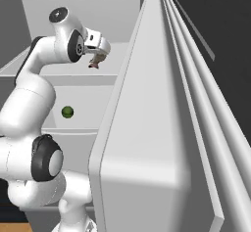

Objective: Place one avocado and one fish in each tupperware on the nearby counter, to pack two identical lunches.

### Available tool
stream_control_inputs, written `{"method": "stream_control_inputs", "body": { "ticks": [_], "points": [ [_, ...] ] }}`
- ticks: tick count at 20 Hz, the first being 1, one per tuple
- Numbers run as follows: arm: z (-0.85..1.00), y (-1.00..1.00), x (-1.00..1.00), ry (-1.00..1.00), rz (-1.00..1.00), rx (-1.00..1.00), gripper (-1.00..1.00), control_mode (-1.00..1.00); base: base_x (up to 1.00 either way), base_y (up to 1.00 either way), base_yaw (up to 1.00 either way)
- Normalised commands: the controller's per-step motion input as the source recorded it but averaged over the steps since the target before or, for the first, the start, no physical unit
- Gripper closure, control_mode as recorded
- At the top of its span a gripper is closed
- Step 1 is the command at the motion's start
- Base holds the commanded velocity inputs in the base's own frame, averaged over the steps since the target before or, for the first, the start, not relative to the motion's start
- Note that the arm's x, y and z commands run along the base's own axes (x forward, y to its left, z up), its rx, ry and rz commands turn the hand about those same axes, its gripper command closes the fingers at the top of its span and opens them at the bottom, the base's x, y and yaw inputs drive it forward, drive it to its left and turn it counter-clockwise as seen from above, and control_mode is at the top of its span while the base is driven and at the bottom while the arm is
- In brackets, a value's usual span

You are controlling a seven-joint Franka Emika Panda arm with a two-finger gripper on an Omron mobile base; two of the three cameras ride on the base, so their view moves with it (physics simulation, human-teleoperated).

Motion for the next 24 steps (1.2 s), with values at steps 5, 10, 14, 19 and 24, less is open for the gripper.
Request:
{"method": "stream_control_inputs", "body": {
  "ticks": [5,10,14,19,24],
  "points": [
    [-0.56,-0.1,0.75,0.27,0.0,0.0,-1.0,-1.0,0.0,0.0,0.0],
    [-0.4,-0.11,0.39,0.03,0.0,0.05,-1.0,-1.0,0.0,0.0,0.0],
    [-0.39,-0.06,-0.03,0.0,0.0,0.05,1.0,-1.0,0.0,0.0,0.0],
    [-0.57,0.0,-0.67,-0.04,-0.06,0.07,1.0,-1.0,0.0,0.0,0.0],
    [-0.58,0.0,-1.0,-0.28,-0.07,0.01,1.0,-1.0,0.0,0.0,0.0]
  ]
}}
